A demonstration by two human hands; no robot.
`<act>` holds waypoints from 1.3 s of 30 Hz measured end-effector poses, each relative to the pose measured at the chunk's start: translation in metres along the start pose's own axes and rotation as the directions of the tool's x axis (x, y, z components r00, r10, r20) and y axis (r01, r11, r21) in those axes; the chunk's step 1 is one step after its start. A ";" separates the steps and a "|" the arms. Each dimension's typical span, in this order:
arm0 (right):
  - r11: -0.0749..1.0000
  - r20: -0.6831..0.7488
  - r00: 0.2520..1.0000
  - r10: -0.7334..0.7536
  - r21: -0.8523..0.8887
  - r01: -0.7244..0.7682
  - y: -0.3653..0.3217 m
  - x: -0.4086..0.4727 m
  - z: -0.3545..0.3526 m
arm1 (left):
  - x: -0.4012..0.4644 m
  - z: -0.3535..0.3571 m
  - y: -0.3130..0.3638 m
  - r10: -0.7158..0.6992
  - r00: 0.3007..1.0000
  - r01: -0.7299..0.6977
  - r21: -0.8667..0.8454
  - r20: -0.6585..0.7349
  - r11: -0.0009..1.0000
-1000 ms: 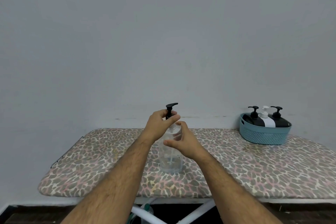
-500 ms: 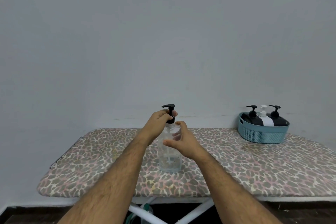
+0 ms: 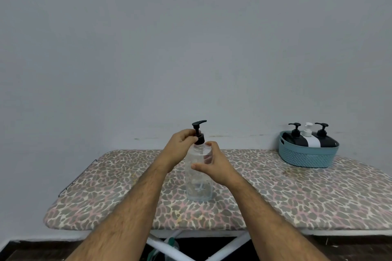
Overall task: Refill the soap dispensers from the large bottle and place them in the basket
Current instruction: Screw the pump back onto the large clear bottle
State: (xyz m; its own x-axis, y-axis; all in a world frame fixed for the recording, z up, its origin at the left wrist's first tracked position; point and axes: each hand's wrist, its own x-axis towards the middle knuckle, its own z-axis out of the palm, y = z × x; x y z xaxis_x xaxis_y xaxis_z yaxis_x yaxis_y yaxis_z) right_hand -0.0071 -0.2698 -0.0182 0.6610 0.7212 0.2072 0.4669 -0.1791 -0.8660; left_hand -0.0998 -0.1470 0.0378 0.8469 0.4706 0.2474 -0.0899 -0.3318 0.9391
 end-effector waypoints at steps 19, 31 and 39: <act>0.999 0.024 1.000 0.012 0.031 -0.012 0.004 0.003 -0.002 | 0.008 0.000 0.001 0.022 0.997 -0.028 0.080 0.071 0.996; 1.000 0.016 1.000 0.000 0.021 0.000 0.005 0.002 0.000 | 0.008 0.017 0.000 0.094 0.969 -0.073 0.098 -0.227 0.992; 1.000 0.025 1.000 0.011 0.029 -0.012 0.006 0.004 0.000 | 0.007 0.001 -0.004 0.103 0.994 -0.101 0.079 -0.025 0.992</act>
State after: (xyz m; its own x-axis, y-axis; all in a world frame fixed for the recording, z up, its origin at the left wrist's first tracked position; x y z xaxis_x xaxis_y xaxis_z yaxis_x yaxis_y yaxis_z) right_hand -0.0013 -0.2681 -0.0222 0.6511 0.7358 0.1861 0.4420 -0.1683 -0.8811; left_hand -0.0930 -0.1428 0.0357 0.8198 0.4541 0.3488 -0.1331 -0.4413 0.8874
